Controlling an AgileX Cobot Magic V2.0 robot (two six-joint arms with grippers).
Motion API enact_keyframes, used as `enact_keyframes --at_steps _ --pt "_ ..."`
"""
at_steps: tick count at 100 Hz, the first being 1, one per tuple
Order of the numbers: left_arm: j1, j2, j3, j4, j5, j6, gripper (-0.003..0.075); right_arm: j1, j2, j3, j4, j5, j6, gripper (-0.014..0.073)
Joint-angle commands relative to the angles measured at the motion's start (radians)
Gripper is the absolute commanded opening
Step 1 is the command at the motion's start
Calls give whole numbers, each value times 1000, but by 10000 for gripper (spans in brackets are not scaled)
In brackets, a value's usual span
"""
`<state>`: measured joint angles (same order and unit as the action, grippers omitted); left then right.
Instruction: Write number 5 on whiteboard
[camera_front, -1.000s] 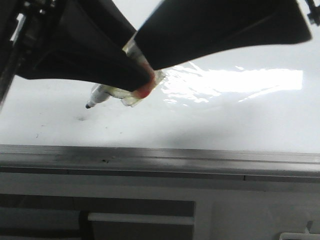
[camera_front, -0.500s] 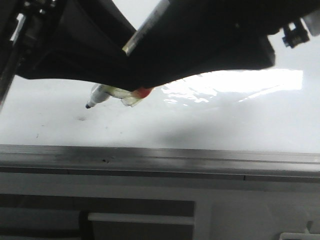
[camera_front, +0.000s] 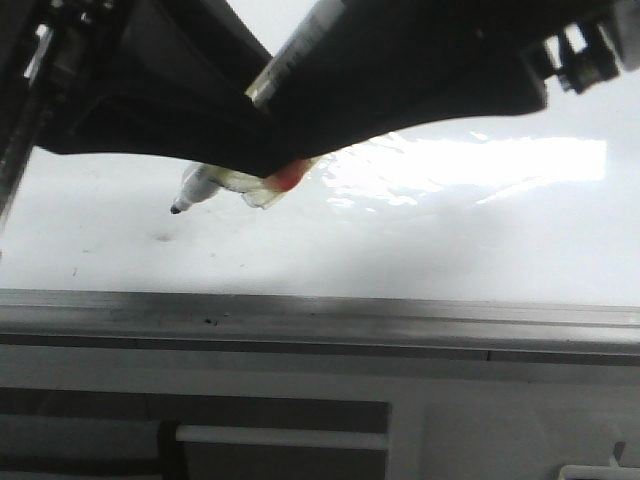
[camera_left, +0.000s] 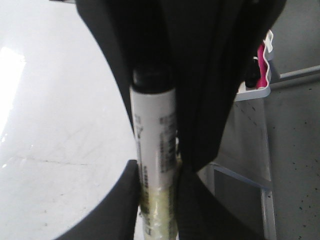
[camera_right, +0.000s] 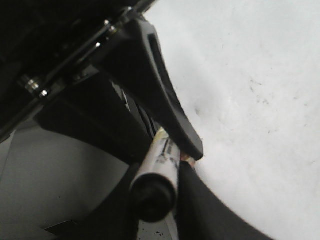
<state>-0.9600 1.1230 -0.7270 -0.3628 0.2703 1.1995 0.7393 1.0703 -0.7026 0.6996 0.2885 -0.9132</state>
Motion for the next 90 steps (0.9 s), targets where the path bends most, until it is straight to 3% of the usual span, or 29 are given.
enact_keyframes --at_steps 1,24,90 --pt "-5 -22 -35 -17 -55 -5 -20 -5 -14 -35 17 -54 -7 140" --pt "-5 -22 -35 -17 -55 -5 -20 -5 -14 -35 17 -71 -7 348" --pt "-5 -22 -35 -17 -55 -5 -20 62 -31 -35 20 -120 -7 318"
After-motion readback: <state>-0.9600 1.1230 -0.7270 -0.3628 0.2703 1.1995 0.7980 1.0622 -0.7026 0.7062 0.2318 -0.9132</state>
